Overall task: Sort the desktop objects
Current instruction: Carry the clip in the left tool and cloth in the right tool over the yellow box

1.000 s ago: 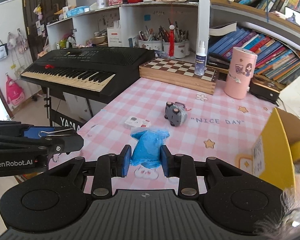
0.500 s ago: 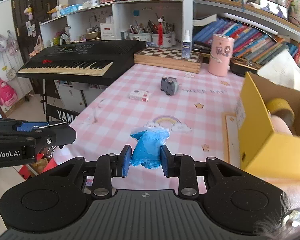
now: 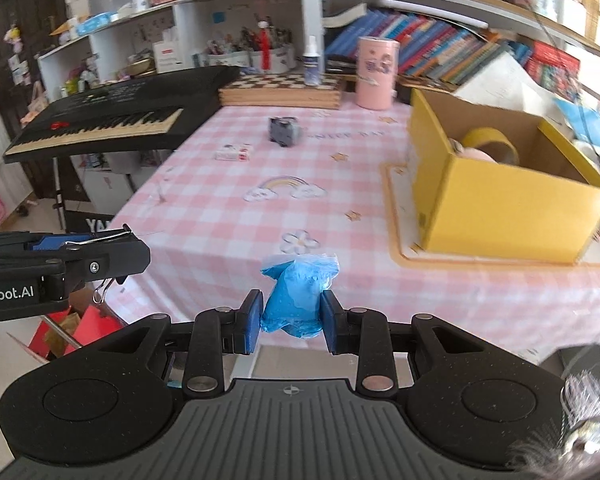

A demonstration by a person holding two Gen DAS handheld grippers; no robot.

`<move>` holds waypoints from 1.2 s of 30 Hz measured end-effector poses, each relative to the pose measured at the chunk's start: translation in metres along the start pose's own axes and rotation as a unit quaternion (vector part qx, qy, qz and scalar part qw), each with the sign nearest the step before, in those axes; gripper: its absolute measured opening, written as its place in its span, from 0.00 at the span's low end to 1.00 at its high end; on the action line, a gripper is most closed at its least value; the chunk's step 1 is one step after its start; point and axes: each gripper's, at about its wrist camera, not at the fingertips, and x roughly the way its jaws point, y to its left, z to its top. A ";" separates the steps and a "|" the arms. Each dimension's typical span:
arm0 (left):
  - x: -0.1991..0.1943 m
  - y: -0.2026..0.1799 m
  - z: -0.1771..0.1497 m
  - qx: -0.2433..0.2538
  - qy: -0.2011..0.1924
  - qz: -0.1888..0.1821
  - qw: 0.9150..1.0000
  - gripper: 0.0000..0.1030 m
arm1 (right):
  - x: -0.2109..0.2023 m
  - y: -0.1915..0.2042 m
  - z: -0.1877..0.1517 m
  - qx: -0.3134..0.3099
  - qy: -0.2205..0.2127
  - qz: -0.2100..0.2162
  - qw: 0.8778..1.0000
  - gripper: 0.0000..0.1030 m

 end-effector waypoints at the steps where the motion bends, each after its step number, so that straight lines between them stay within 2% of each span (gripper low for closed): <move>1: 0.001 -0.004 0.000 0.004 0.002 -0.007 1.000 0.42 | -0.003 -0.004 -0.003 0.007 0.001 -0.006 1.000 0.28; 16: 0.033 -0.060 0.003 0.071 0.030 -0.073 0.994 0.42 | -0.027 -0.064 -0.030 0.094 0.005 -0.063 0.994 0.28; 32: 0.083 -0.124 0.024 0.105 0.049 -0.089 0.989 0.42 | -0.024 -0.148 -0.025 0.144 0.018 -0.080 0.986 0.27; 36: 0.096 -0.141 0.040 0.114 0.038 -0.088 0.989 0.42 | -0.023 -0.176 -0.013 0.161 0.000 -0.084 0.983 0.27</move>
